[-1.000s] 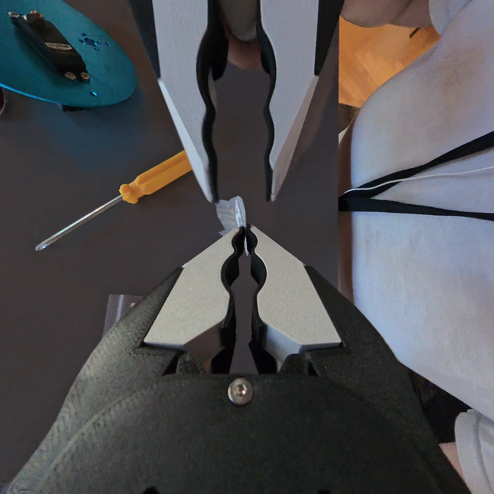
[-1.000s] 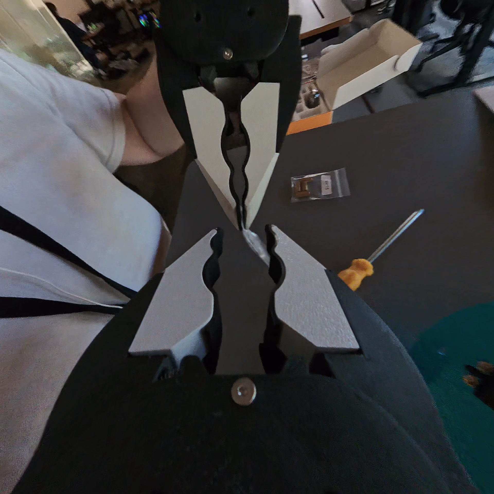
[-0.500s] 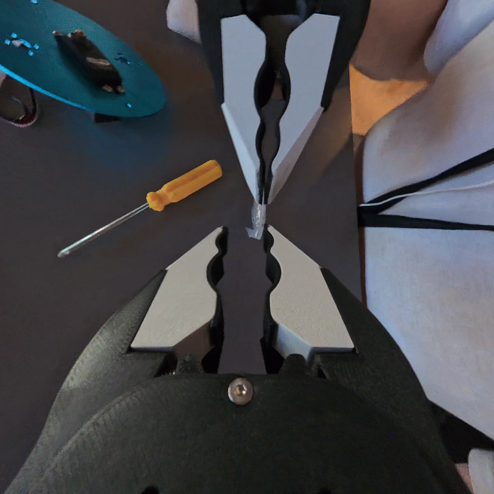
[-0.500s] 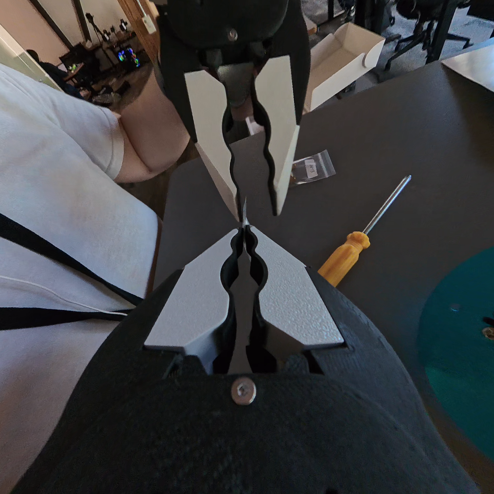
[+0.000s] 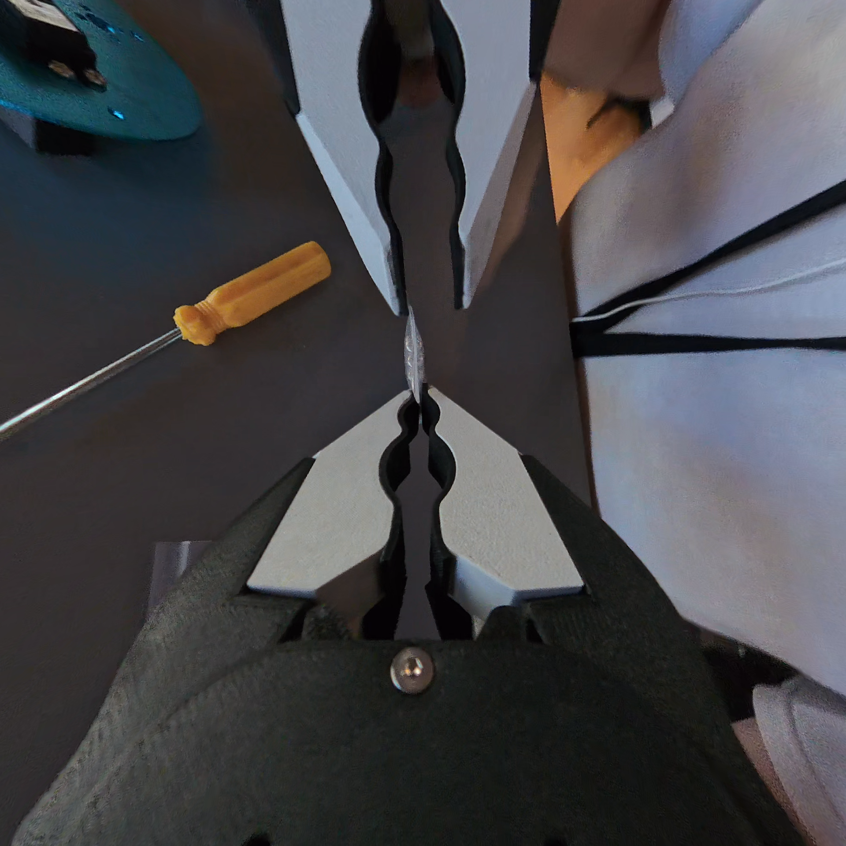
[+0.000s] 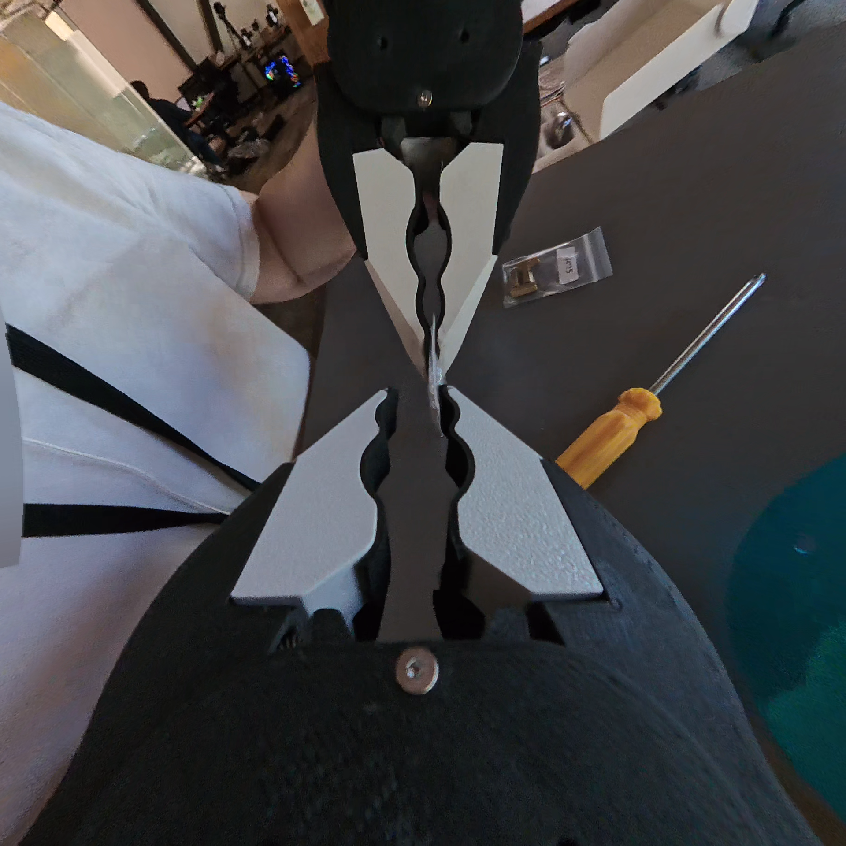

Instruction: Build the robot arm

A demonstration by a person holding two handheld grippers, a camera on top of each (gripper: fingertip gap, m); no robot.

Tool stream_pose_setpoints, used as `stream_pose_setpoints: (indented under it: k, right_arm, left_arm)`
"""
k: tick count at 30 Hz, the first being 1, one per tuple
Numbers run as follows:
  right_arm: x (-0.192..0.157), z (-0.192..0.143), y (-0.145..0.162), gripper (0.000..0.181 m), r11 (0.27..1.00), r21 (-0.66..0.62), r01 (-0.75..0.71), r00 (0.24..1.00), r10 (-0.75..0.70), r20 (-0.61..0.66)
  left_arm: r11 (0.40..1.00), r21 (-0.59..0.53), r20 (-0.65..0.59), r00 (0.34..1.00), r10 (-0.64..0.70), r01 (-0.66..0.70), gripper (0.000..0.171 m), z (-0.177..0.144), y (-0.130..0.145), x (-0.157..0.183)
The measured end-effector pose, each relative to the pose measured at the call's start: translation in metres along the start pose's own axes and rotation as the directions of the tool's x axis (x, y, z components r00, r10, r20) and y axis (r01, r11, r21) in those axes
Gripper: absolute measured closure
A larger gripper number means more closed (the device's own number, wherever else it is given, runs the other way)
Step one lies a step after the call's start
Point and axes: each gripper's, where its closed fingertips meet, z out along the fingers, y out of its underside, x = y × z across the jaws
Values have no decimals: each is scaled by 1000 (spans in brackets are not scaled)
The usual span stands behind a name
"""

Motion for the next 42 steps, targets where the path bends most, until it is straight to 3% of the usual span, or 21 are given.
stream_pose_setpoints:
  k: [6, 10, 16, 24, 42]
  right_arm:
    - [0, -7, -15, 172, 993, -84, -84, 992, 91, 92]
    - [3, -9, -22, 177, 983, -98, -158, 978, 169, 125]
    - [2, 0, -6, 181, 972, -165, -166, 972, 190, 137]
    - [8, -3, -11, 181, 975, -112, -191, 971, 204, 123]
    - [11, 6, -2, 180, 972, -144, -186, 975, 201, 95]
  left_arm:
    - [970, -209, -34, 992, 122, -127, 171, -3, 1, 0]
    - [947, -260, -62, 982, 179, -189, 171, 1, -2, 1]
    - [928, -273, -91, 967, 238, -254, 171, 2, -3, 0]
    - [924, -263, -90, 961, 262, -276, 171, 4, -4, -2]
    - [921, -250, -79, 954, 289, -299, 171, 7, -5, -3]
